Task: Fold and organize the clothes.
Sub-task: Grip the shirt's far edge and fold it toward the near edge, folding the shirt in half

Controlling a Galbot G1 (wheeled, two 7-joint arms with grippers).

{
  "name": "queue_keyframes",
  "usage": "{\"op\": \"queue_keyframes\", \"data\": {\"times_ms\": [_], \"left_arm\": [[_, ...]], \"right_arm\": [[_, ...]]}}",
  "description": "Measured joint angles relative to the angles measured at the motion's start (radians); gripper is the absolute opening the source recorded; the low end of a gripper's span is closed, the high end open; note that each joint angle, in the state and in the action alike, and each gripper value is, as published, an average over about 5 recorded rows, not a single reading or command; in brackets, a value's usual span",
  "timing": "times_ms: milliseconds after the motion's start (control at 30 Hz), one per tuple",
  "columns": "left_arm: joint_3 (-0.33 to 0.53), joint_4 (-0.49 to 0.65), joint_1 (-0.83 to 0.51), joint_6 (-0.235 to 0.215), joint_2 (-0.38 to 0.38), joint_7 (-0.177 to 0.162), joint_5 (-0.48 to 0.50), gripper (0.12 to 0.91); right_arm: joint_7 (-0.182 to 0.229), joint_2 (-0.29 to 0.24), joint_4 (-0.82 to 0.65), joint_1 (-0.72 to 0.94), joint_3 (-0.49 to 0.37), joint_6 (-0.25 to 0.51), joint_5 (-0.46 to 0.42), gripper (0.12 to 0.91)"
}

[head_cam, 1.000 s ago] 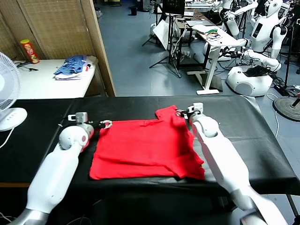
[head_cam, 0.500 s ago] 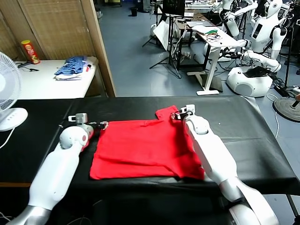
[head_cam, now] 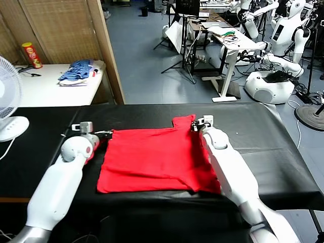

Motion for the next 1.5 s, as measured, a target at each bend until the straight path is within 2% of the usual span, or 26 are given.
{"op": "queue_keyframes", "data": {"times_ms": [133,367,567,933,1300,1400,1500], "left_arm": [[-0.019,-0.088,0.048,0.0,0.032,-0.001,-0.008,0.126],[-0.057,-0.288,0.191,0.0,0.095,-0.003,-0.009,0.126],[-0.109,-0.432,0.33,-0.001,0.124,-0.019,-0.001,0.126],[-0.216,-0.6,0.579,-0.001,0.126,-0.009,0.063,0.126],[-0.236,-0.62,0.686,-0.002,0.105,0.003,0.14,0.126],[-0.237,-0.625,0.692,-0.002,0.103,0.001,0.144,0.126],[-0.237,-0.635,0.697,-0.002,0.1,-0.001,0.147,0.186]], "right_arm": [[0.011,-0.055,0.125,-0.084,0.018,-0.034,0.032,0.123],[0.074,-0.149,0.314,-0.212,0.043,-0.139,0.081,0.123],[0.087,-0.206,0.445,-0.309,0.057,-0.185,0.097,0.123],[0.12,-0.254,0.591,-0.476,0.074,-0.263,0.074,0.123],[0.118,-0.257,0.635,-0.552,0.084,-0.263,0.068,0.123],[0.104,-0.262,0.65,-0.569,0.096,-0.263,0.073,0.187],[0.095,-0.27,0.674,-0.586,0.115,-0.263,0.088,0.34]]}}
